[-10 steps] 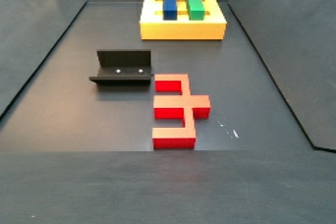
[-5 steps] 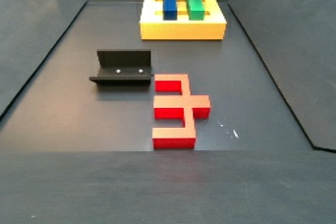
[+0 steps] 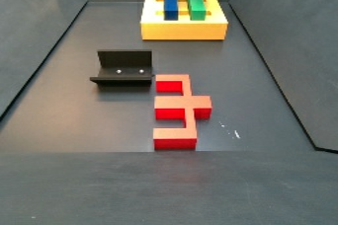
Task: Pick up the purple object. Move up. Move to above the board. Insert the purple object.
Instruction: Insert the purple object.
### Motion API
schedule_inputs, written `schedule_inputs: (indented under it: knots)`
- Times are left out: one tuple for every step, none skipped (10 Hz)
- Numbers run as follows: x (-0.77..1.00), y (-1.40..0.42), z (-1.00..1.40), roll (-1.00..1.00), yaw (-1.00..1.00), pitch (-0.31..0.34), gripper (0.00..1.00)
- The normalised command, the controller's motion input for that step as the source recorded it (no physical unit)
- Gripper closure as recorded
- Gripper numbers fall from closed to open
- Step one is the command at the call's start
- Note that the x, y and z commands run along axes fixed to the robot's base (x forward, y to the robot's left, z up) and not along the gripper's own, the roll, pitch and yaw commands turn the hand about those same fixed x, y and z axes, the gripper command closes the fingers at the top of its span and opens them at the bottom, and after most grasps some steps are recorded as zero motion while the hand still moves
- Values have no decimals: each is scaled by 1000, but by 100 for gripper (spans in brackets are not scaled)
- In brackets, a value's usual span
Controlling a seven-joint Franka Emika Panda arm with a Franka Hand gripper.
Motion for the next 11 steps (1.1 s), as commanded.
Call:
schedule_inputs:
  knots:
    - [0, -43, -123, 0, 31, -36, 100]
    - [0, -40, -214, 0, 34, -54, 100]
    - [0, -49, -257, 9, 40, -66, 100]
    - [0, -54, -246, 0, 43, -69, 100]
    - [3, -43, -143, 0, 51, -31, 100]
    - [0, -3, -103, 0, 37, -9, 100]
    - [0, -3, -131, 0, 37, -34, 100]
    - [57, 0, 0, 0, 46, 0, 100]
    - [0, 0, 0, 0, 17, 0, 100]
    - [-80, 0, 9, 0, 0, 19, 100]
    - [-11, -3, 134, 17, 0, 86, 100]
